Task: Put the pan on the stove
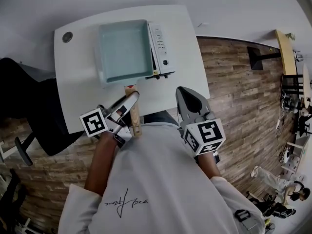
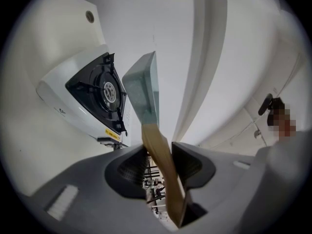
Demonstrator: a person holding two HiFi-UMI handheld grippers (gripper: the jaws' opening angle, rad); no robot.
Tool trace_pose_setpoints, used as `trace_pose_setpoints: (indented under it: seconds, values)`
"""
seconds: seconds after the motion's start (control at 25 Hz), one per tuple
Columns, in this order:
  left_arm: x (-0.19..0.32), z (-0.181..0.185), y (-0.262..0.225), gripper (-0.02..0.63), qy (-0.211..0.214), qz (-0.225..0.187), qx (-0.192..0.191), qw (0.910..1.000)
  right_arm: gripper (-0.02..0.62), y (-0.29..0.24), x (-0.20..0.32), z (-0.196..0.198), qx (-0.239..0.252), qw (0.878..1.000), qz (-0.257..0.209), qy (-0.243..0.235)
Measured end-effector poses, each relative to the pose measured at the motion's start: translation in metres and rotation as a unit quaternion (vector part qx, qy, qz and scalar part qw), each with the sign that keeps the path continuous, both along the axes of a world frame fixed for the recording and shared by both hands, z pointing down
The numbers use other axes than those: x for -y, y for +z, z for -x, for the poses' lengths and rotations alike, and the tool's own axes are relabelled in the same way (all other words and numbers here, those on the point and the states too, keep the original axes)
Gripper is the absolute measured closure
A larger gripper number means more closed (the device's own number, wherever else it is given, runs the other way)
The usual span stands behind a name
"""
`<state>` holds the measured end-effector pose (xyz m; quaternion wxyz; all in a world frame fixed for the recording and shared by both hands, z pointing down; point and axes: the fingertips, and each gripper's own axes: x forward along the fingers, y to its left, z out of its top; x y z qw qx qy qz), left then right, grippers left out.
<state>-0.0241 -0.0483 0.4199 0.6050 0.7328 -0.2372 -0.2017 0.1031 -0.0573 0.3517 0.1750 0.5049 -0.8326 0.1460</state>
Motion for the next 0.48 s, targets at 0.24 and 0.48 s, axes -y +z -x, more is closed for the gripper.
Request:
trace_pose_setpoints:
  seconds: [0.24,0.48]
  values:
    - [0.015,-0.005,0.007,0.399,-0.012,0.012,-0.007,0.9998,0.598,0.003,0.019,-0.012,0.014,1.0,0.0,0.009]
    - [0.022,-0.006,0.015,0.397,-0.016,0.022,-0.004,0.9996,0.598,0.005,0.026,-0.012,0.018,1.0,0.003,0.003]
